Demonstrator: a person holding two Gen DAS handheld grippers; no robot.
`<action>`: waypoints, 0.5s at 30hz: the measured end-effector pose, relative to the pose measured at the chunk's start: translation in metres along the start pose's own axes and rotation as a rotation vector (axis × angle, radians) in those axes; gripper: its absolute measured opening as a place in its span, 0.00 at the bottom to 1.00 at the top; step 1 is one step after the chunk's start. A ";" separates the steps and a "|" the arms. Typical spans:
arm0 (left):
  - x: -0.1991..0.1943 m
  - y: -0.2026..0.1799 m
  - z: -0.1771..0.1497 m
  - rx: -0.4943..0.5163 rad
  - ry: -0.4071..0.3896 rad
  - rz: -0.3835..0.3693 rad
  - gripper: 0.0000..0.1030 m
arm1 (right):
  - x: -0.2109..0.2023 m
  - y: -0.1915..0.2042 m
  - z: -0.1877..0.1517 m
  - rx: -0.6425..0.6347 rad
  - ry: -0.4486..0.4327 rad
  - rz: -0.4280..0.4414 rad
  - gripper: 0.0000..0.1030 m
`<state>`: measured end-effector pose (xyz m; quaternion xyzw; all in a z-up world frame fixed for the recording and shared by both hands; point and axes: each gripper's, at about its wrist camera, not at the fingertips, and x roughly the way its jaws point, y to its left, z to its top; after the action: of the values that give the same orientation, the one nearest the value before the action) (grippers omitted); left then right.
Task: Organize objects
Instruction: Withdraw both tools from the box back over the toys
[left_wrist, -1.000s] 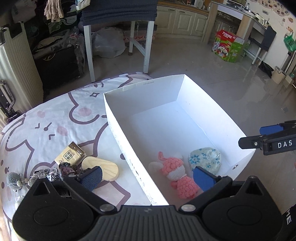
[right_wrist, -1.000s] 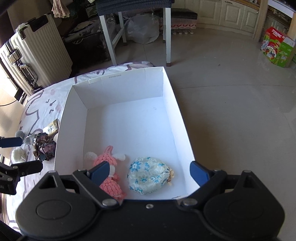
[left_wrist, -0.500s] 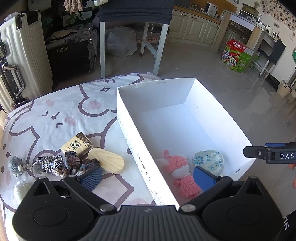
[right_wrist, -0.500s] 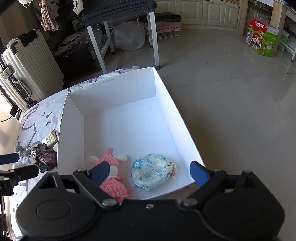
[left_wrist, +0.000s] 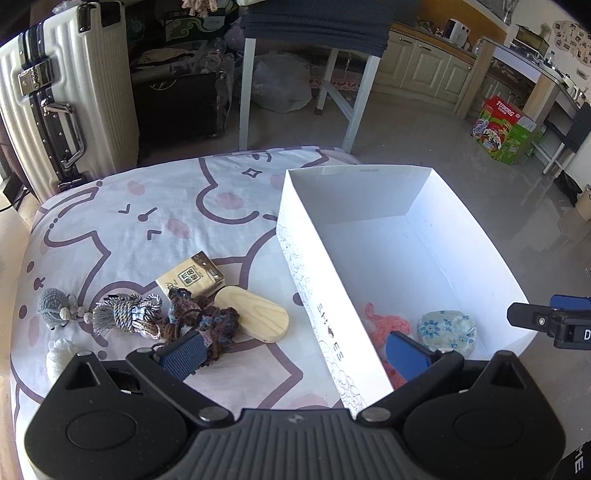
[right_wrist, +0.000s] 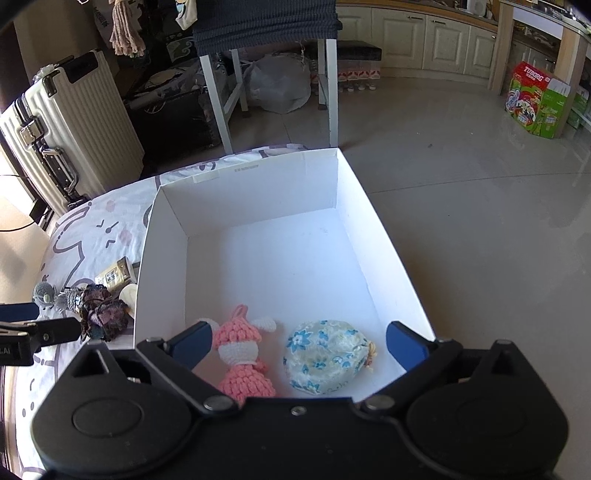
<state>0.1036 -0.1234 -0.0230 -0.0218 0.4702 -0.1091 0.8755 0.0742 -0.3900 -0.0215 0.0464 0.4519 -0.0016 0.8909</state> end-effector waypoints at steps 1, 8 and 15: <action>-0.001 0.004 0.000 -0.008 -0.003 0.003 1.00 | 0.000 0.004 0.001 -0.008 -0.001 0.003 1.00; -0.011 0.030 -0.003 -0.049 -0.025 0.045 1.00 | 0.003 0.031 0.009 -0.048 -0.008 0.017 1.00; -0.022 0.063 -0.012 -0.100 -0.033 0.085 1.00 | 0.007 0.066 0.017 -0.090 -0.006 0.052 1.00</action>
<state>0.0930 -0.0569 -0.0206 -0.0474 0.4612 -0.0478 0.8847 0.0956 -0.3253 -0.0118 0.0179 0.4475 0.0417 0.8931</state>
